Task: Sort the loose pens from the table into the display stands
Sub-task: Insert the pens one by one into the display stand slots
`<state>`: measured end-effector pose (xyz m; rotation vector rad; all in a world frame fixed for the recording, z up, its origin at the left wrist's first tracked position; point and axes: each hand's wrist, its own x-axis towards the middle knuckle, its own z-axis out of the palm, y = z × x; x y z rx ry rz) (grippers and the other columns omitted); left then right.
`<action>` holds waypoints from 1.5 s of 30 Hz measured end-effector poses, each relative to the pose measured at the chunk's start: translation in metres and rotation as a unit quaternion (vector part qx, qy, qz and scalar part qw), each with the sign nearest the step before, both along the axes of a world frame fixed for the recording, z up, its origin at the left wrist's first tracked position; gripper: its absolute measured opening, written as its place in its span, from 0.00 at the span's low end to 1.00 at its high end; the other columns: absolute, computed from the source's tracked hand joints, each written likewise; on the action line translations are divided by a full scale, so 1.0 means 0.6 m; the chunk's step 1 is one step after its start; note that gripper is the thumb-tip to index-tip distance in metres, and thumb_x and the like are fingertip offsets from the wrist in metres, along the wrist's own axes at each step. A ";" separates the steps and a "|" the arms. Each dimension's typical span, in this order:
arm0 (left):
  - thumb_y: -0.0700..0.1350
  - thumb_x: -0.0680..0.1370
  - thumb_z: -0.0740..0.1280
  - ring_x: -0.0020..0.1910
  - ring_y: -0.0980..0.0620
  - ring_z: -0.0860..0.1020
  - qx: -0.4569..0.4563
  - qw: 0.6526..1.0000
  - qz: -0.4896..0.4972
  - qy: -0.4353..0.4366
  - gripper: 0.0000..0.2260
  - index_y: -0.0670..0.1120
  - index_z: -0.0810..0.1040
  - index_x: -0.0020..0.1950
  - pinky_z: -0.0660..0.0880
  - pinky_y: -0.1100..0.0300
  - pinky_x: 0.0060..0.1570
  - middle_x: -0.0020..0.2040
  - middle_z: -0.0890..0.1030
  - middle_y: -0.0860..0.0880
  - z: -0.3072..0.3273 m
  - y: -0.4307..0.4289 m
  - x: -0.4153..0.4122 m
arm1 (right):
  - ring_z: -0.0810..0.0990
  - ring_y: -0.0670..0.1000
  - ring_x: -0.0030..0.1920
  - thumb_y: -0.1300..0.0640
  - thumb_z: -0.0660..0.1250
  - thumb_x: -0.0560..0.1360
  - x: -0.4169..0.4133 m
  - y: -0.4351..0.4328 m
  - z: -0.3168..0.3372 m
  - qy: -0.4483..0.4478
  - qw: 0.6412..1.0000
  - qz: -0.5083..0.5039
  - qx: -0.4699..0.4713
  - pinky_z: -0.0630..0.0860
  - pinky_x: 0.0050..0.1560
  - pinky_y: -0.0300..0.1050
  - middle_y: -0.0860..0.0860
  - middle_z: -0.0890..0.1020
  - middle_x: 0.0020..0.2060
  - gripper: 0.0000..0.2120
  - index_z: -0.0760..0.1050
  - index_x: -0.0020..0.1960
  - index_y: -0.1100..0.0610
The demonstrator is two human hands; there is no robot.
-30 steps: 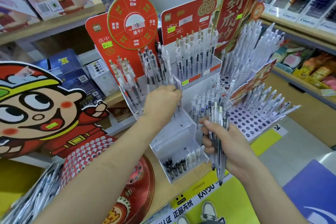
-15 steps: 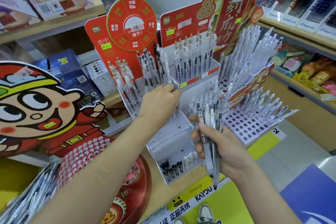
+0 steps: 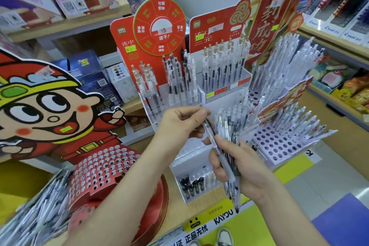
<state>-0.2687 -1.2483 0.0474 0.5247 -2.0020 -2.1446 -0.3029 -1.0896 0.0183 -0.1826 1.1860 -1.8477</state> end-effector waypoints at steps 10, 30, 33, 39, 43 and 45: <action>0.40 0.71 0.72 0.31 0.52 0.80 -0.026 0.997 0.074 0.018 0.04 0.43 0.84 0.44 0.80 0.60 0.36 0.34 0.83 0.46 0.013 -0.043 0.050 | 0.66 0.51 0.21 0.48 0.69 0.70 0.015 -0.022 -0.011 0.145 0.987 0.015 0.067 0.64 0.24 0.40 0.56 0.74 0.27 0.14 0.76 0.46 0.59; 0.43 0.68 0.78 0.38 0.55 0.81 -0.345 0.919 0.162 -0.098 0.03 0.48 0.85 0.39 0.78 0.54 0.45 0.36 0.84 0.53 -0.100 -0.143 0.212 | 0.73 0.51 0.26 0.50 0.65 0.73 0.073 -0.096 -0.047 0.028 0.994 0.058 0.091 0.70 0.24 0.40 0.54 0.75 0.30 0.17 0.79 0.55 0.60; 0.43 0.69 0.78 0.39 0.58 0.81 -0.377 0.912 0.131 -0.097 0.03 0.48 0.86 0.41 0.78 0.56 0.45 0.37 0.84 0.55 -0.114 -0.144 0.206 | 0.71 0.49 0.25 0.50 0.64 0.73 0.075 -0.093 -0.046 0.028 0.995 0.052 0.086 0.68 0.23 0.38 0.53 0.74 0.29 0.17 0.78 0.56 0.61; 0.45 0.68 0.78 0.40 0.61 0.80 -0.396 0.909 0.099 -0.083 0.04 0.48 0.86 0.42 0.77 0.64 0.43 0.37 0.83 0.58 -0.120 -0.145 0.199 | 0.70 0.48 0.26 0.50 0.64 0.74 0.075 -0.089 -0.047 0.022 0.996 0.044 0.079 0.67 0.23 0.38 0.53 0.72 0.31 0.18 0.78 0.57 0.62; 0.45 0.69 0.77 0.39 0.61 0.79 -0.422 0.901 0.069 -0.069 0.04 0.48 0.86 0.42 0.76 0.68 0.40 0.36 0.80 0.62 -0.120 -0.144 0.198 | 0.70 0.49 0.27 0.48 0.65 0.73 0.076 -0.088 -0.048 0.036 0.995 0.048 0.080 0.68 0.24 0.39 0.52 0.72 0.32 0.19 0.79 0.57 0.60; 0.45 0.68 0.77 0.39 0.58 0.77 -0.477 0.877 0.046 -0.041 0.04 0.47 0.86 0.42 0.73 0.68 0.40 0.35 0.78 0.62 -0.119 -0.142 0.197 | 0.69 0.49 0.27 0.48 0.66 0.72 0.077 -0.088 -0.047 0.039 0.995 0.050 0.079 0.67 0.24 0.39 0.51 0.72 0.32 0.18 0.79 0.55 0.60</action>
